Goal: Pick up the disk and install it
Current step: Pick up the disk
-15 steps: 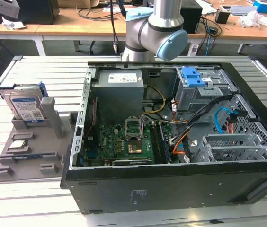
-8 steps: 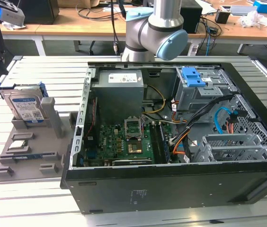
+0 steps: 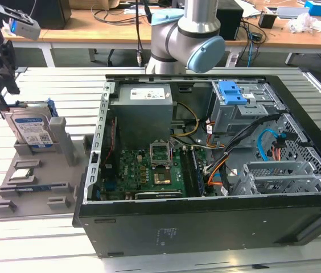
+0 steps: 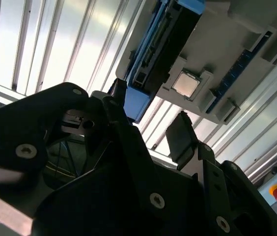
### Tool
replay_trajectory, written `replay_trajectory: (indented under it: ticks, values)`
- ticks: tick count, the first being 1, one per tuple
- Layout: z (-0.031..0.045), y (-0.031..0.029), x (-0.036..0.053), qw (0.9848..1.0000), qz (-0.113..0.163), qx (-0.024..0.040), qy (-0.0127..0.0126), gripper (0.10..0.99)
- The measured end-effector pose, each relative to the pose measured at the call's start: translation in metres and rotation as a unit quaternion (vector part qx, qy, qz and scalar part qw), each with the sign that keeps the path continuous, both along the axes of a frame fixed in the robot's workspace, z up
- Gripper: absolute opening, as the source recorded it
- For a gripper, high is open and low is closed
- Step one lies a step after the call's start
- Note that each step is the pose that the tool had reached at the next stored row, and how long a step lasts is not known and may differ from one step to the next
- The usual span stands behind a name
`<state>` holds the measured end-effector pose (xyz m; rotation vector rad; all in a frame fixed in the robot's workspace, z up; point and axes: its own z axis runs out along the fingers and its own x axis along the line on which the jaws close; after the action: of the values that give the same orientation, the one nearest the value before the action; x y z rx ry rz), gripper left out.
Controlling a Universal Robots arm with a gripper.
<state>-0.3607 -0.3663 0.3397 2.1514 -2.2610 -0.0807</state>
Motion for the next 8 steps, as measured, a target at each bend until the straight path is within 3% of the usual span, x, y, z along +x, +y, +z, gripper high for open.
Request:
replay_trajectory:
  ticks: [8]
  values:
    - [-0.0192,0.0070,0.0035,1.0000,0.000,0.0000,0.0004,0.600]
